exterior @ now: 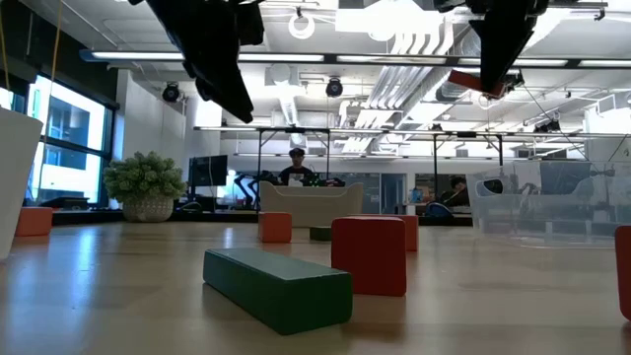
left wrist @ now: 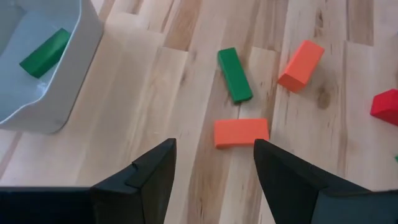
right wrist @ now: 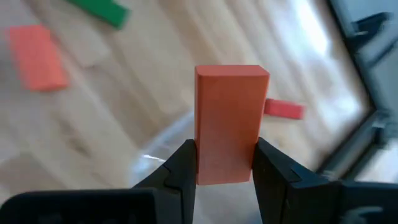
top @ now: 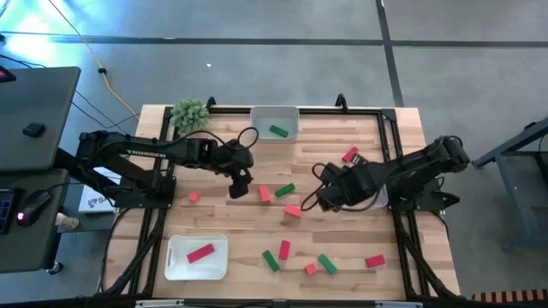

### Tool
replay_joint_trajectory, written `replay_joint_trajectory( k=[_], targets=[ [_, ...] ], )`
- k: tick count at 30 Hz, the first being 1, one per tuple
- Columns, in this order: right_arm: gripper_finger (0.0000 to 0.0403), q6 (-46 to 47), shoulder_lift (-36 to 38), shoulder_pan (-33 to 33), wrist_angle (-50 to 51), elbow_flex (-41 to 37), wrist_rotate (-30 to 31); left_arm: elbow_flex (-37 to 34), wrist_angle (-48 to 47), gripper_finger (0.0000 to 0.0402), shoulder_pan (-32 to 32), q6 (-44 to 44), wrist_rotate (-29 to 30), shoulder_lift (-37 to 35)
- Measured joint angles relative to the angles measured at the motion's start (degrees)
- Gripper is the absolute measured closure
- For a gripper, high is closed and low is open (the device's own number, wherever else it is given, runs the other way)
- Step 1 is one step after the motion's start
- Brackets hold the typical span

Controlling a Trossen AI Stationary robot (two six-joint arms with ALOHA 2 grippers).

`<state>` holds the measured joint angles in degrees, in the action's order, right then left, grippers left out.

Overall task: Sort & place blocks by color
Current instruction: Put the orange block into the transparent bin

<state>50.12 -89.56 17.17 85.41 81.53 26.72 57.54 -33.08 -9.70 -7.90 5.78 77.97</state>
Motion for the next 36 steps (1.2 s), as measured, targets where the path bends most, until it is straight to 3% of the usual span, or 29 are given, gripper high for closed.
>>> replay_joint_trajectory(
  k=[9,13,18,26,36],
  targets=[
    [0.0308,-2.6,0.4,-4.9,4.6,-1.6,10.0,0.0,-0.1,0.0198,0.0,0.0,0.0,0.0],
    [0.0308,-1.0,2.1,-6.5,4.6,-7.2,9.6,0.0,-0.1,0.0198,0.0,-0.9,0.0,0.0],
    [0.0308,3.5,7.4,-6.7,3.6,-16.8,5.9,0.0,0.3,0.0198,0.0,-2.3,0.0,0.0],
    [0.0308,2.5,20.1,-6.8,-5.6,-28.4,-3.2,0.0,7.8,0.0198,-0.1,-3.0,0.0,0.0],
    [0.0308,-3.0,29.3,-13.7,-21.1,-39.8,-19.8,0.0,16.4,0.0198,-2.0,-5.4,-0.2,0.0]
  ],
)
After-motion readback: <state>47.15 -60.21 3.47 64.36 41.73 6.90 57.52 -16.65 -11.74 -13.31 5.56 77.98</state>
